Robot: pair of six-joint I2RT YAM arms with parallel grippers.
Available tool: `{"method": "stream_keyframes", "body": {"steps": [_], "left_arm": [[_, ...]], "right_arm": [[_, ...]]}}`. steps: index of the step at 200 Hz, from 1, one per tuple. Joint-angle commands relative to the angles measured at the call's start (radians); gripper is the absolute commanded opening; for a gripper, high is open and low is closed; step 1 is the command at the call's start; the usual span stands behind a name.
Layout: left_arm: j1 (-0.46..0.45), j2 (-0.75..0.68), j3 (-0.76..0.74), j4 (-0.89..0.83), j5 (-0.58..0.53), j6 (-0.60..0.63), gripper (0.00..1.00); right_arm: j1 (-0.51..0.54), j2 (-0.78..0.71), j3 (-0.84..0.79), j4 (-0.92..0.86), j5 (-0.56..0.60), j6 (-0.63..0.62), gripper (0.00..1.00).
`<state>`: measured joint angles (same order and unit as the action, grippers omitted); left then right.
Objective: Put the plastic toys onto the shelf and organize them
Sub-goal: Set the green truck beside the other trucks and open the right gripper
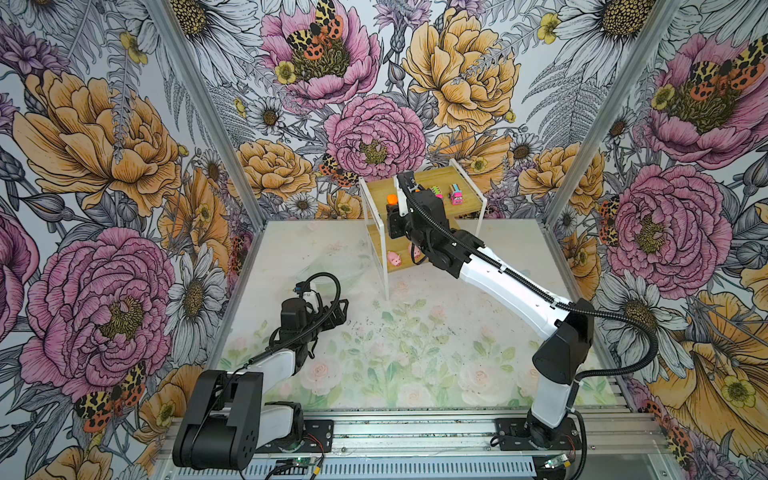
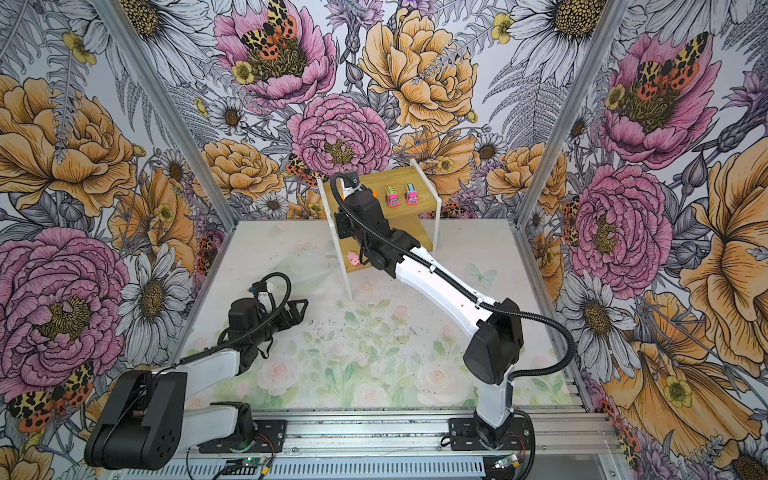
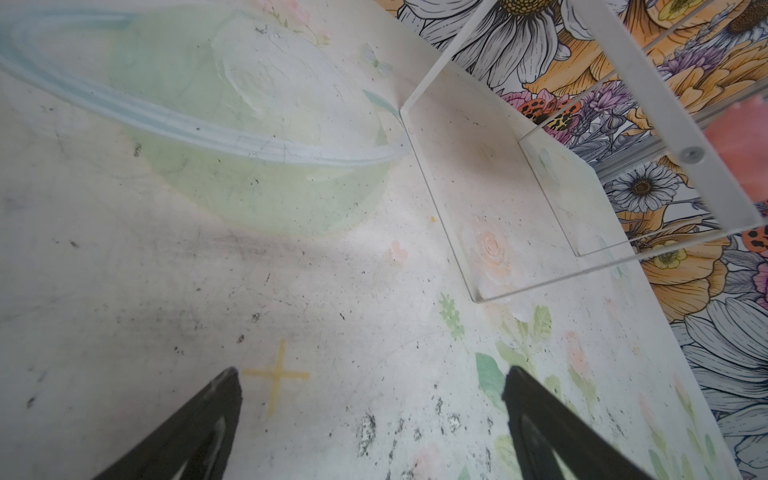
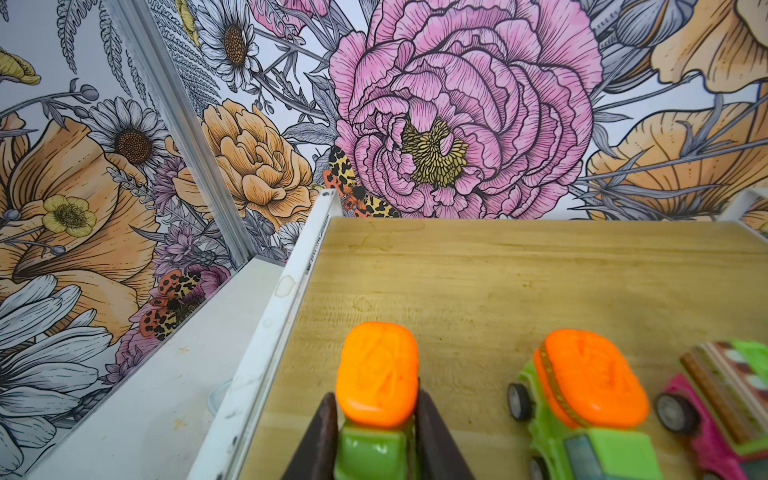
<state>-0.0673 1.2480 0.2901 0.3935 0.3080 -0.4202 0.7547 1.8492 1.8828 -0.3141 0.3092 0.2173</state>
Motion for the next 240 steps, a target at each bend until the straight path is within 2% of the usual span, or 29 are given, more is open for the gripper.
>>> {"method": "stream_keyframes", "body": {"steps": [1, 70, 110, 146, 240], "left_arm": [[0.011, -0.005, 0.009, 0.033, 0.022, -0.009, 0.99], [0.011, -0.005, 0.009, 0.033, 0.022, -0.009, 0.99], [0.011, -0.007, 0.007, 0.033, 0.022, -0.009, 0.99], [0.011, -0.007, 0.008, 0.035, 0.022, -0.009, 0.99], [0.011, -0.003, 0.009, 0.035, 0.022, -0.011, 0.99]], "right_arm": [[-0.005, 0.011, 0.033, -0.003, -0.011, 0.006, 0.25], [-0.005, 0.009, 0.030, -0.004, -0.009, 0.007, 0.39], [-0.005, 0.003, 0.026, -0.005, -0.007, 0.003, 0.41], [-0.005, -0.026, 0.011, -0.004, -0.005, 0.001, 0.49], [-0.006, -0.275, -0.170, -0.005, -0.017, -0.004, 0.59]]}}
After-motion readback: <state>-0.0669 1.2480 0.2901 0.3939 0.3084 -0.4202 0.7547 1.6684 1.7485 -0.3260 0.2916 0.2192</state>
